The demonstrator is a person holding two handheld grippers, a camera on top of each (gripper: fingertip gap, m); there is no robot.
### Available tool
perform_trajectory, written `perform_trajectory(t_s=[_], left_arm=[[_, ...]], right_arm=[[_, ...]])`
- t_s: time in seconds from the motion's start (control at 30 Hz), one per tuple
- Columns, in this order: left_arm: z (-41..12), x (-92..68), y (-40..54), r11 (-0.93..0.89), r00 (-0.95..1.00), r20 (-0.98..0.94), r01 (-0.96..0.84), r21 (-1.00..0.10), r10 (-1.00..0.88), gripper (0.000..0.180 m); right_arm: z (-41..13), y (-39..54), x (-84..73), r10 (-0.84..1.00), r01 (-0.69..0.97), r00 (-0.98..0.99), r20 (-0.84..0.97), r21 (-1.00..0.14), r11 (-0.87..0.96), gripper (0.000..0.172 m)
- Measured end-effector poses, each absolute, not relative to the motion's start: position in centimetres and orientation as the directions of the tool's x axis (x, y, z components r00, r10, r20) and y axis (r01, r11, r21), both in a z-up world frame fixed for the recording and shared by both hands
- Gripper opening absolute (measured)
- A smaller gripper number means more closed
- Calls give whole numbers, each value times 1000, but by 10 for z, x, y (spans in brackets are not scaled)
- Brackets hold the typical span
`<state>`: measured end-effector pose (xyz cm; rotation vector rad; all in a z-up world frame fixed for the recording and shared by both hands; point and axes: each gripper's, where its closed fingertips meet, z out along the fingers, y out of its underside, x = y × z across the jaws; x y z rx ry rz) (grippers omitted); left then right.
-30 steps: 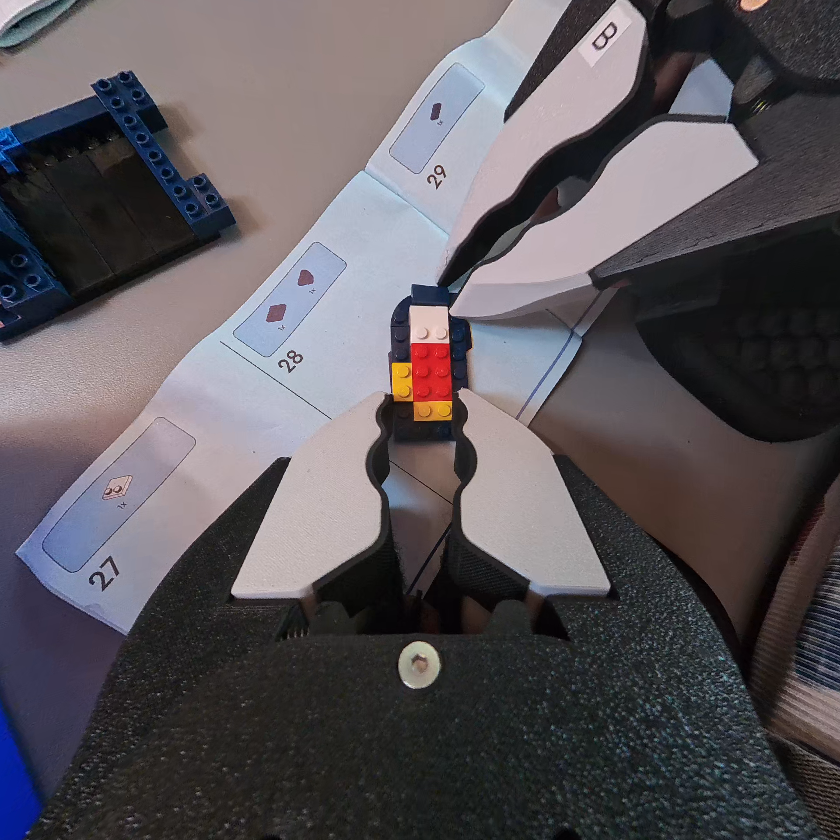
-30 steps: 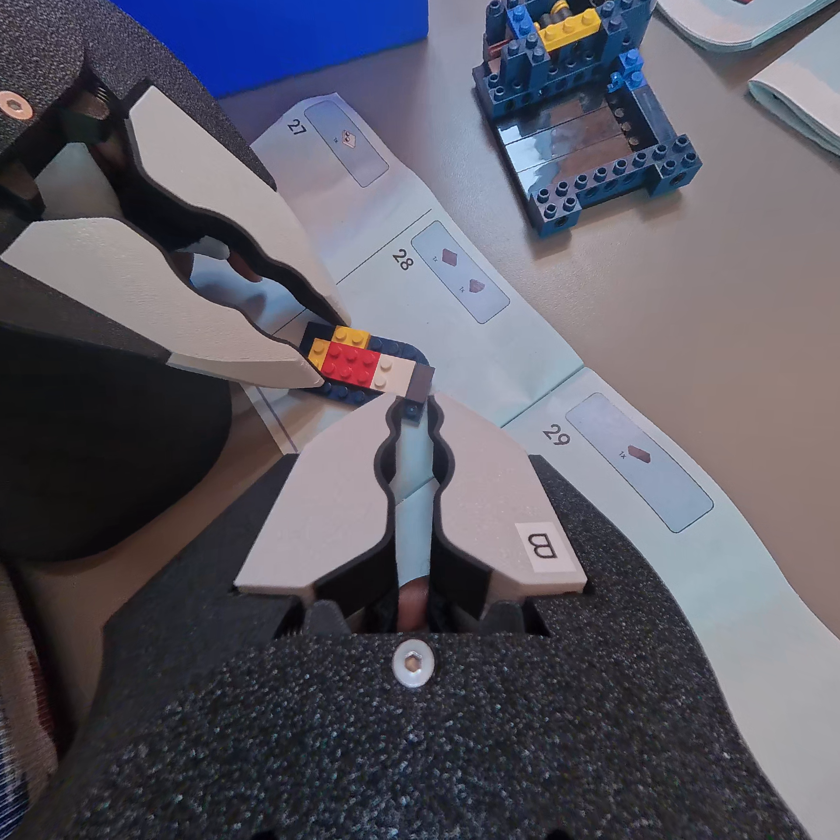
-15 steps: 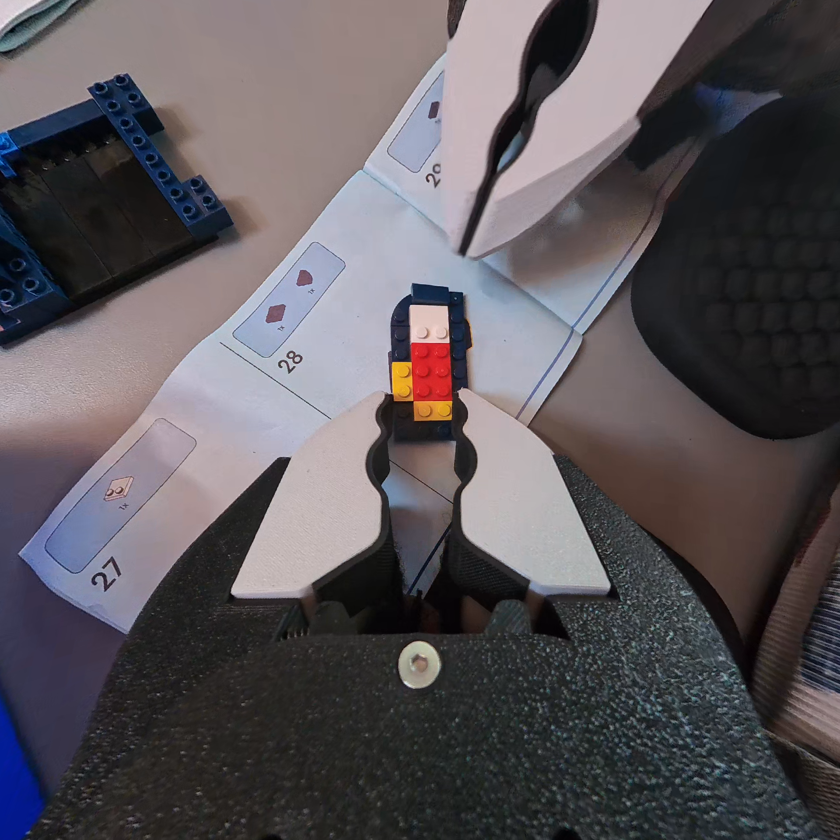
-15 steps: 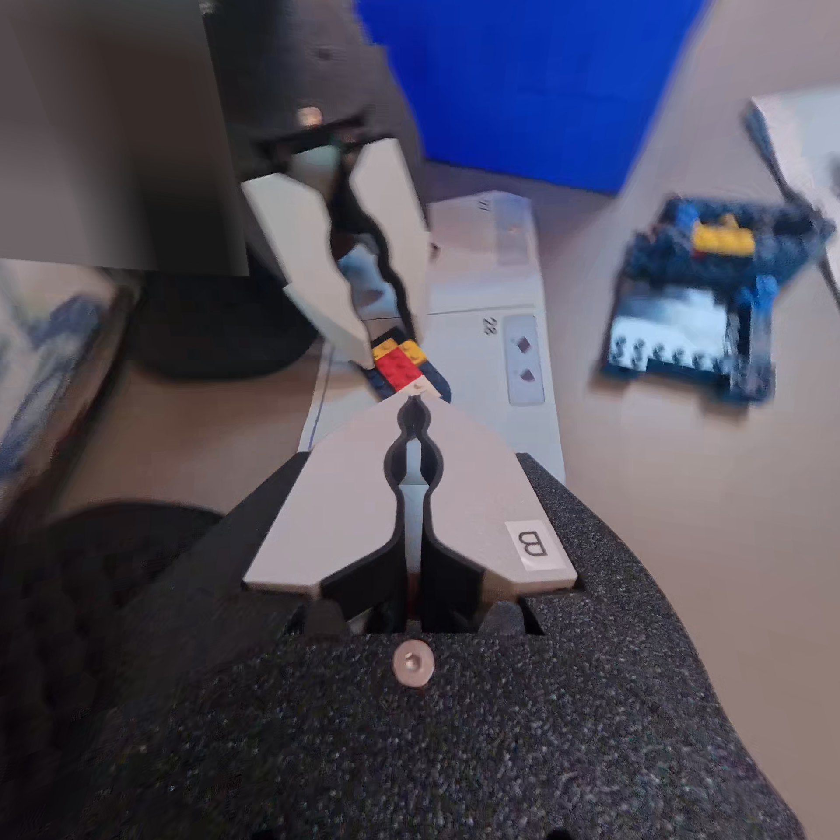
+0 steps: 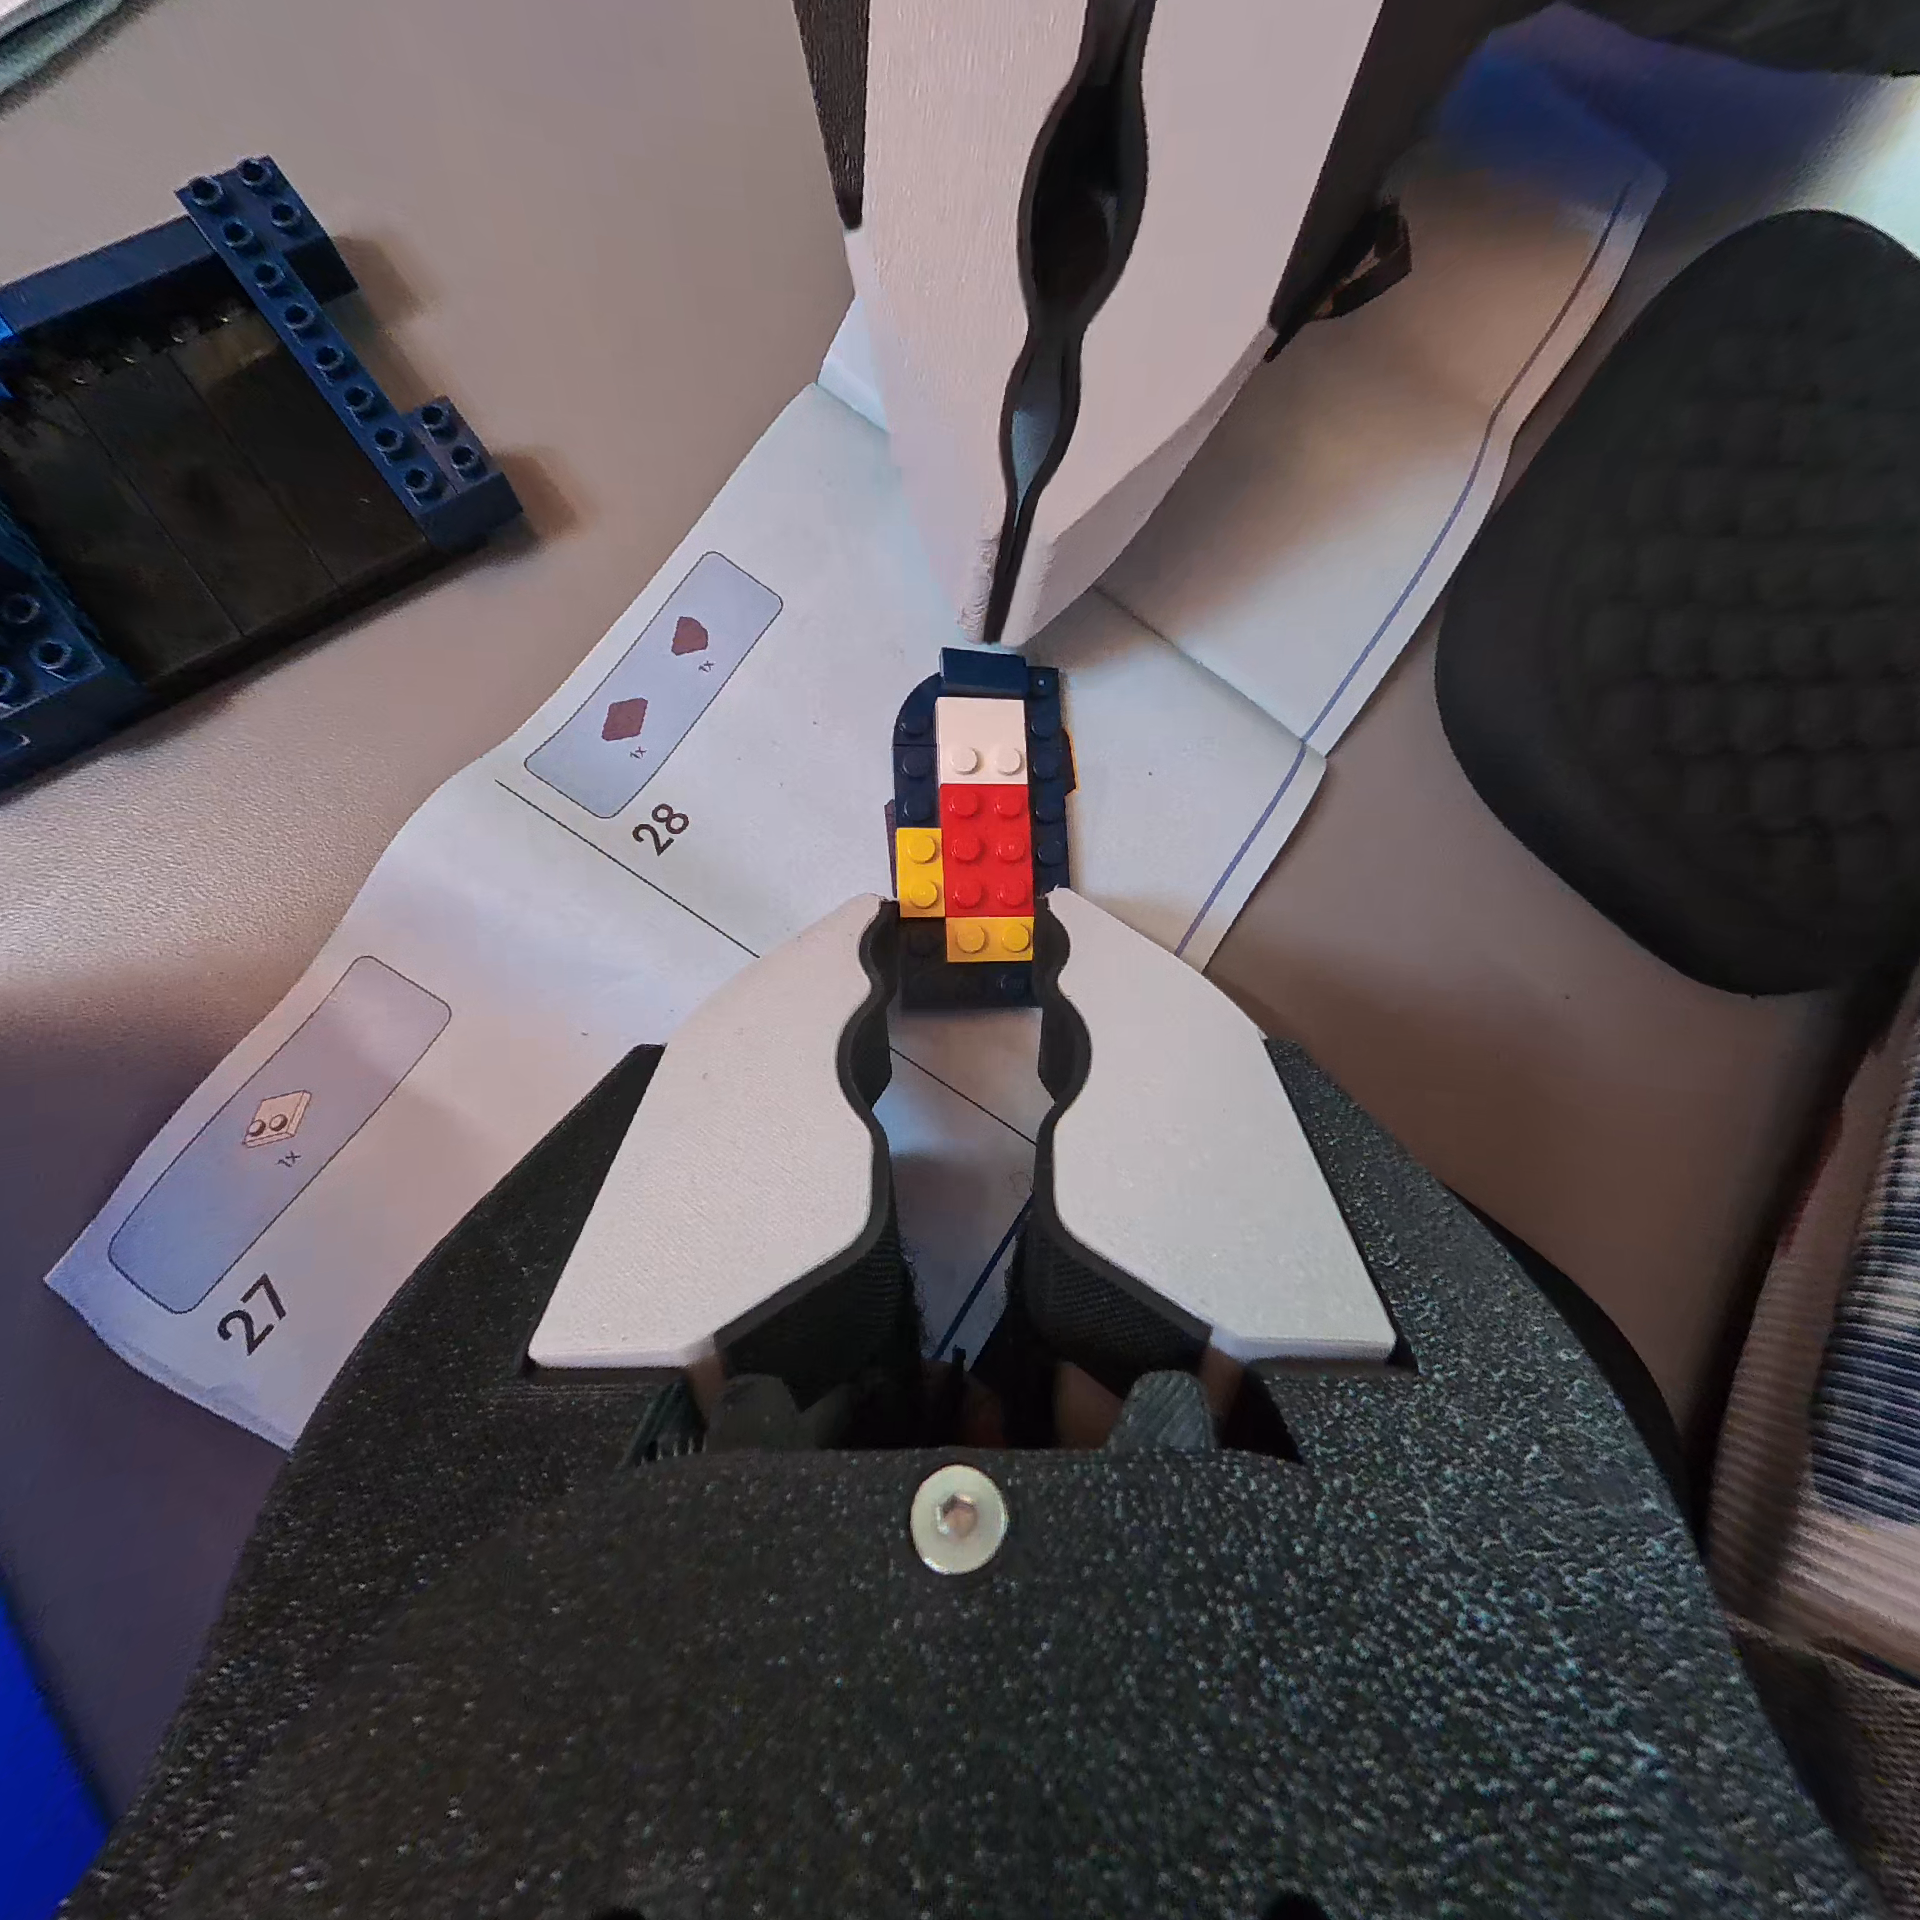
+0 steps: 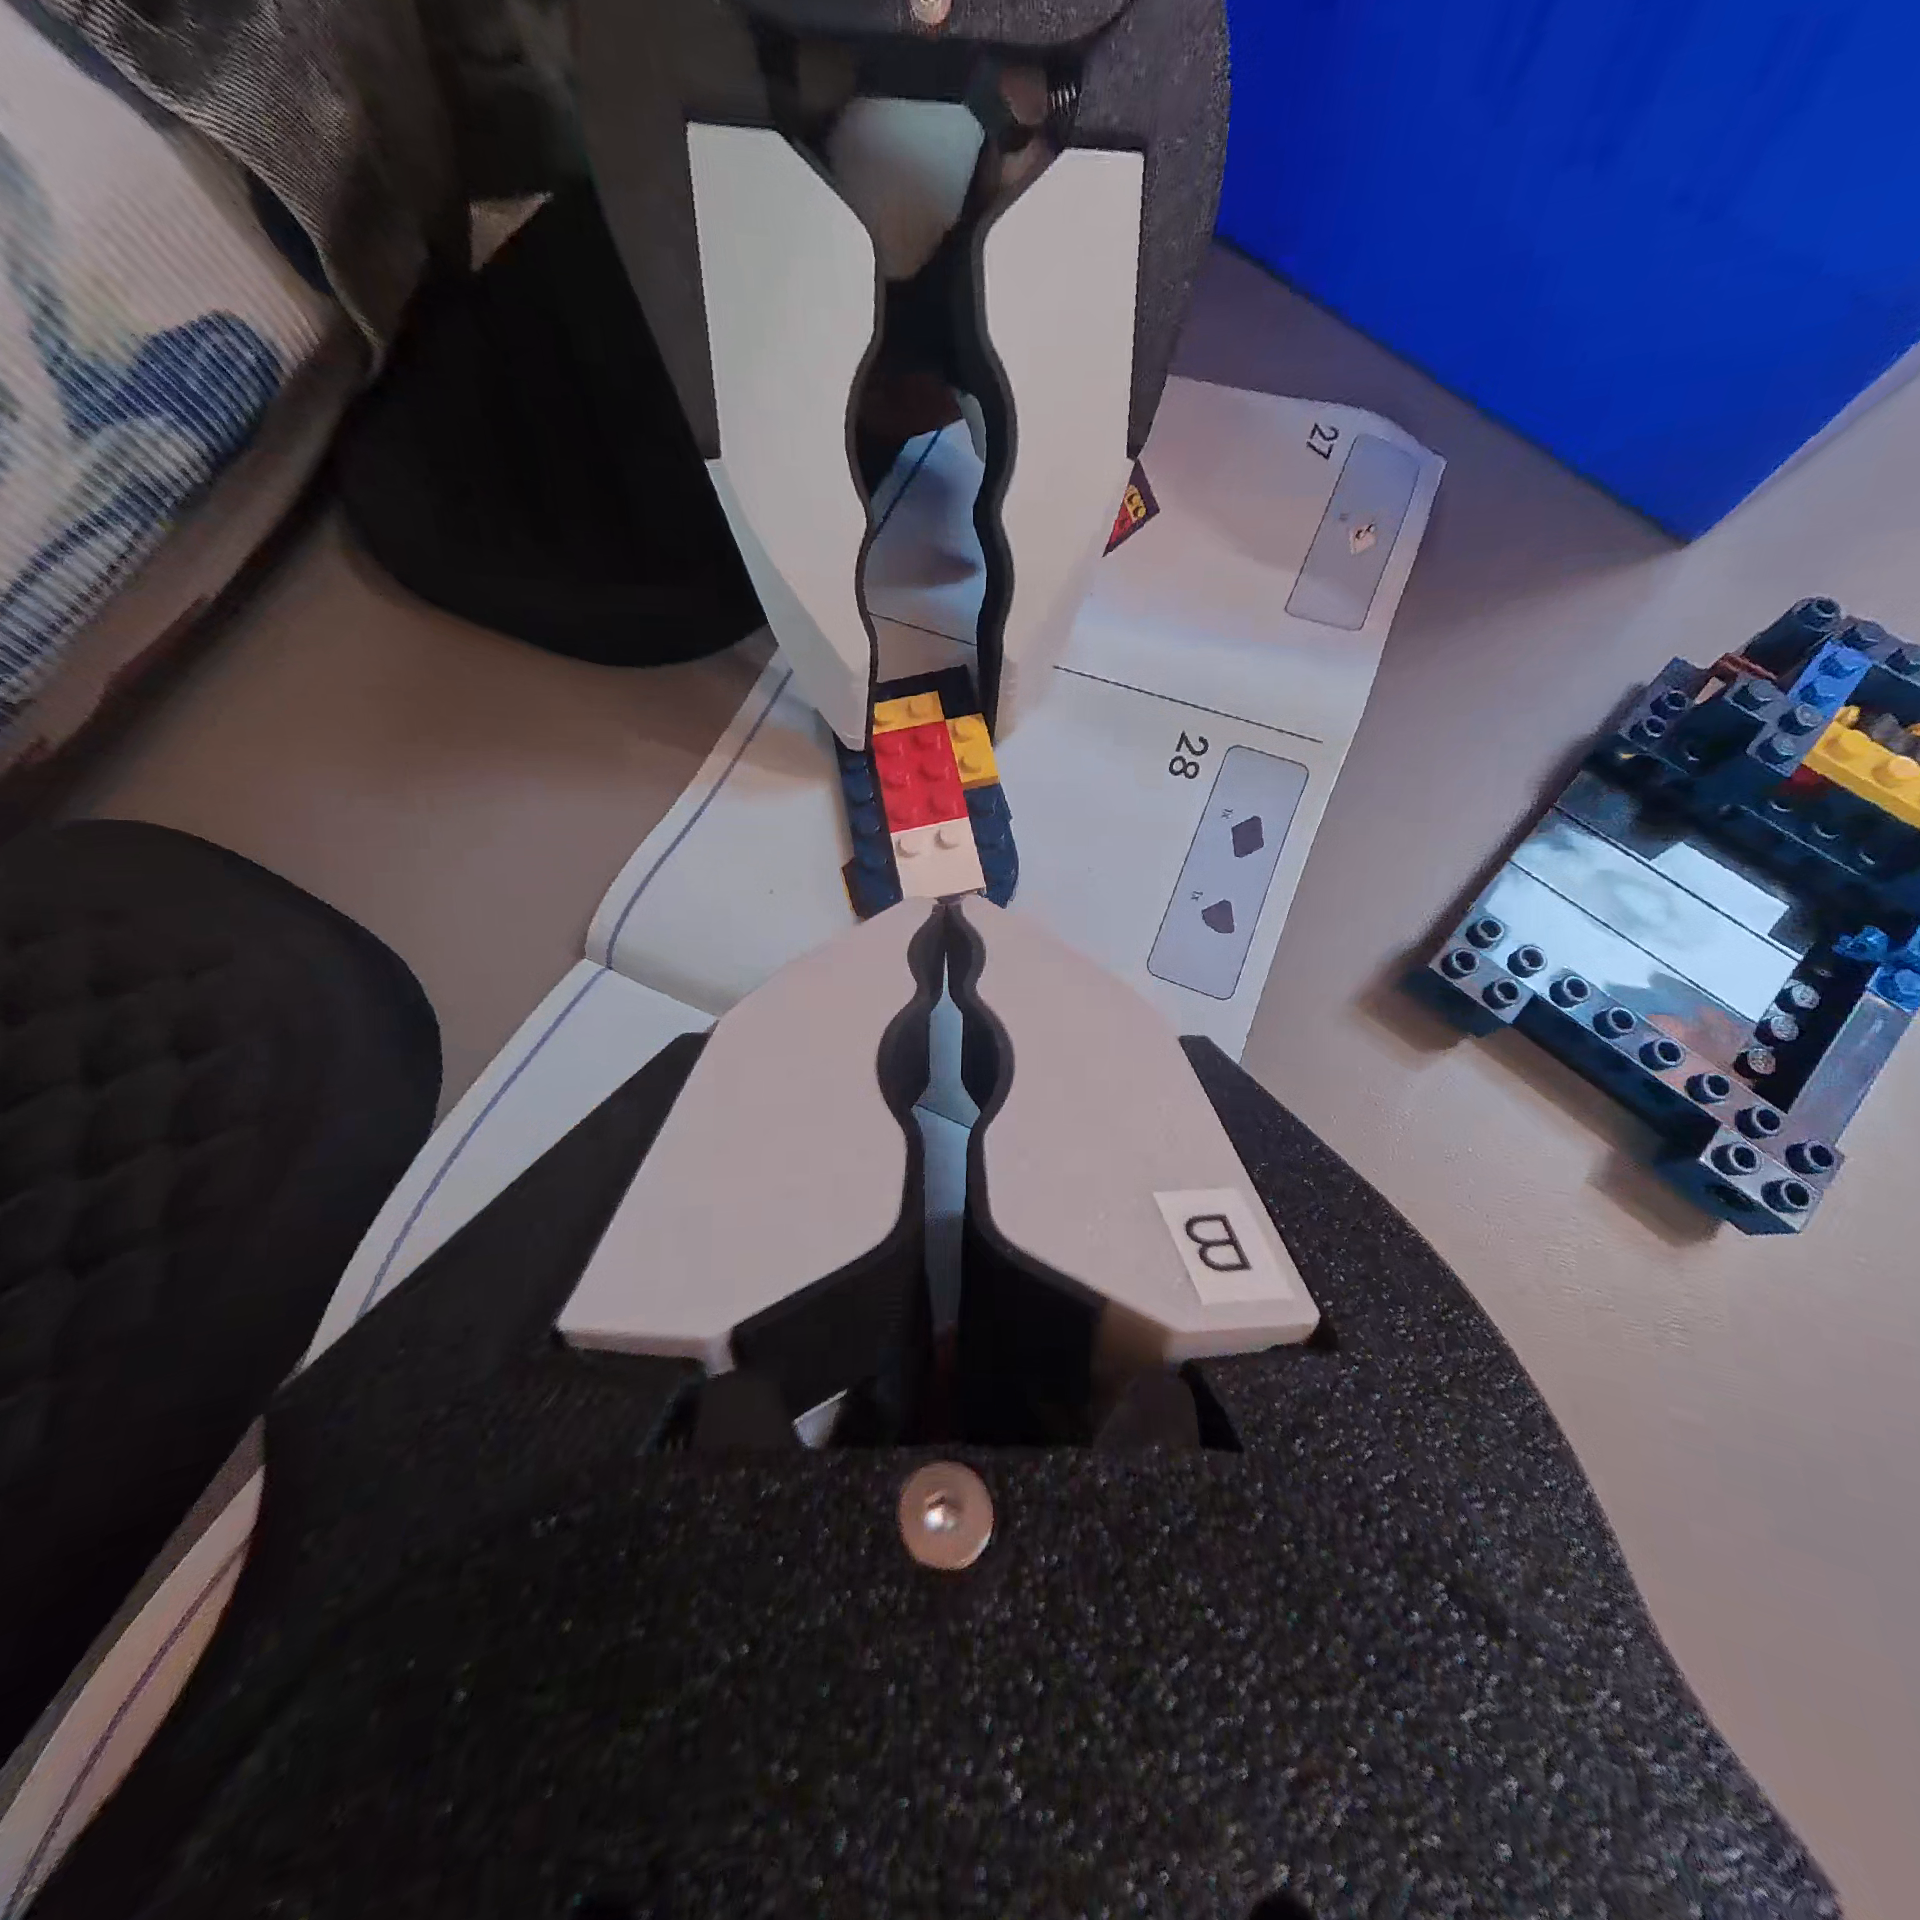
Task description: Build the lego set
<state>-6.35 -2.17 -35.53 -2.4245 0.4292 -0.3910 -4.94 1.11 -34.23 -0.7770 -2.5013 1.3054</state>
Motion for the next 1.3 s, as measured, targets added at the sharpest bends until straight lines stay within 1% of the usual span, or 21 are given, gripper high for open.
perform_trajectory(t_s=[0.17,0.43,0.53,0.67,0.8,0.93,0.97,1.03,1.13,1.2,1.23,1.3], left_arm=[[-355,-63,-22,-742,901,165,-214,-636,-401,24],[-355,-63,-21,-739,899,153,-230,-633,-411,24],[-355,-63,-21,-740,898,158,-227,-633,-411,24],[-355,-64,-21,-739,898,157,-228,-634,-412,24],[-355,-64,-21,-737,898,151,-233,-634,-413,24],[-356,-64,-22,-737,898,147,-237,-633,-415,24],[-356,-64,-22,-735,896,147,-240,-634,-420,24],[-355,-64,-22,-737,895,167,-221,-639,-413,24],[-355,-64,-22,-733,895,164,-222,-643,-415,24],[-355,-64,-22,-737,892,185,-207,-643,-412,24],[-354,-64,-22,-740,891,195,-201,-642,-411,24],[-354,-64,-22,-740,890,201,-196,-643,-410,24]], right_arm=[[-348,11,-50,554,360,-832,-27,-785,503,0],[-349,11,-51,554,344,-832,0,-783,517,0],[-349,9,-52,555,313,-830,51,-781,540,0],[-350,9,-53,554,314,-830,63,-768,558,1],[-350,9,-53,533,278,-835,133,-735,619,1],[-351,-7,-51,516,274,-846,137,-718,640,1],[-352,-7,-50,503,273,-851,152,-690,670,1],[-351,-7,-50,536,317,-841,72,-738,596,1],[-344,-8,-47,533,258,-841,91,-799,543,0],[-311,-3,-55,602,176,-793,92,-912,371,0],[-300,4,-58,638,173,-766,75,-933,317,0],[-307,13,-57,648,239,-759,71,-895,378,0]])
